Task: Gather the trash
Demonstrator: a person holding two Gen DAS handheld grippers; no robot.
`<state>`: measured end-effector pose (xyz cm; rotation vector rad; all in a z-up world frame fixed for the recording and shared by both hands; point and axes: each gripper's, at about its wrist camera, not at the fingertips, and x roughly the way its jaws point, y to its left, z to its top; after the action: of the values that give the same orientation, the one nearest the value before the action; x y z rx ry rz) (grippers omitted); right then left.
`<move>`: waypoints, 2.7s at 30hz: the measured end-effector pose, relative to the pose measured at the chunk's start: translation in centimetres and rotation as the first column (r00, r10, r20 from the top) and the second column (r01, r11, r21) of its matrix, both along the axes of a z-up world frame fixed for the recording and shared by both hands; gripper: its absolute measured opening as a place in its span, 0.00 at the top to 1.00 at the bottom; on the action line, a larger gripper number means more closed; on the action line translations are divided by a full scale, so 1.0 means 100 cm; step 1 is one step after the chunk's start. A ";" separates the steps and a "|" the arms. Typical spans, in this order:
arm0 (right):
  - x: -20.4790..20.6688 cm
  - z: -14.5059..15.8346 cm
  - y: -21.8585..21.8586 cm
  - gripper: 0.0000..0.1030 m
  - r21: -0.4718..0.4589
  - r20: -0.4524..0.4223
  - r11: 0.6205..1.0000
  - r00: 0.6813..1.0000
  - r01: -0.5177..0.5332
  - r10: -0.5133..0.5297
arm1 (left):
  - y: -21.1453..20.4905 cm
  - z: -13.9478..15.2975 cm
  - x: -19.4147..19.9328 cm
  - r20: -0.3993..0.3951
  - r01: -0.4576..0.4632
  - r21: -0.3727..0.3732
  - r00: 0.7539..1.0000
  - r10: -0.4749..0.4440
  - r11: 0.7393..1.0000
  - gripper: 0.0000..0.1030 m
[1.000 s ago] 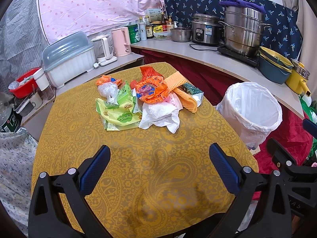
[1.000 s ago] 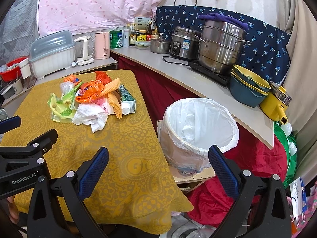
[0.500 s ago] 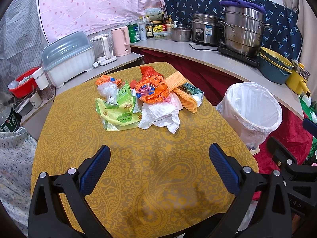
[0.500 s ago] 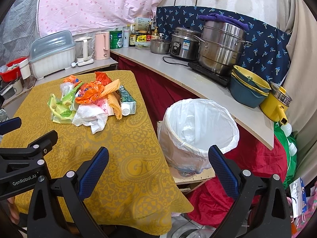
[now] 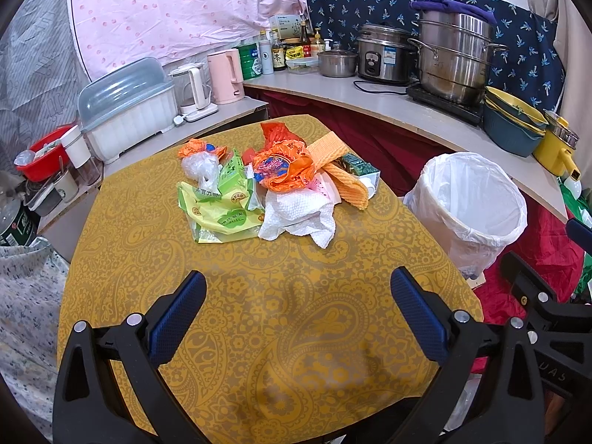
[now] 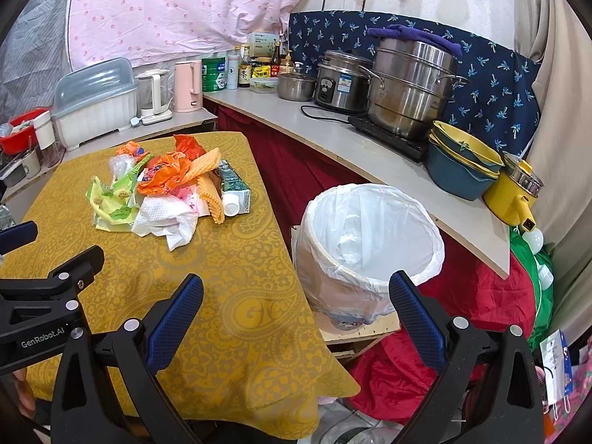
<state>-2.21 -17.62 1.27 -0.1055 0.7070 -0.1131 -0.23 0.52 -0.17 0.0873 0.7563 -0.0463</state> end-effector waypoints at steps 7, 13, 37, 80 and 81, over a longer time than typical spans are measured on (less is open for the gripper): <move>0.002 0.000 -0.004 0.07 0.000 0.002 1.000 1.000 0.004 -0.004 | -0.002 0.000 0.001 -0.001 0.003 0.000 1.000 -0.003 1.000 0.08; 0.006 -0.003 -0.008 0.07 0.013 0.003 1.000 1.000 0.012 -0.012 | -0.001 -0.003 0.004 -0.014 0.008 -0.009 1.000 -0.008 1.000 0.08; 0.090 -0.033 0.011 0.07 0.080 -0.031 0.997 0.999 -0.017 0.019 | 0.028 -0.026 0.064 -0.062 -0.047 -0.022 0.997 0.045 0.999 0.08; 0.293 -0.125 0.061 0.60 0.199 -0.212 0.972 0.963 -0.127 0.169 | 0.082 -0.065 0.177 -0.151 -0.159 -0.091 0.978 0.145 0.983 0.07; 0.289 -0.121 0.060 0.60 0.199 -0.204 0.972 0.964 -0.128 0.169 | 0.082 -0.064 0.176 -0.150 -0.160 -0.093 0.978 0.145 0.983 0.08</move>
<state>26.70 -11.59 -10.86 0.0073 0.9247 0.1107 17.36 8.73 -6.55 -0.0746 0.9004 0.0550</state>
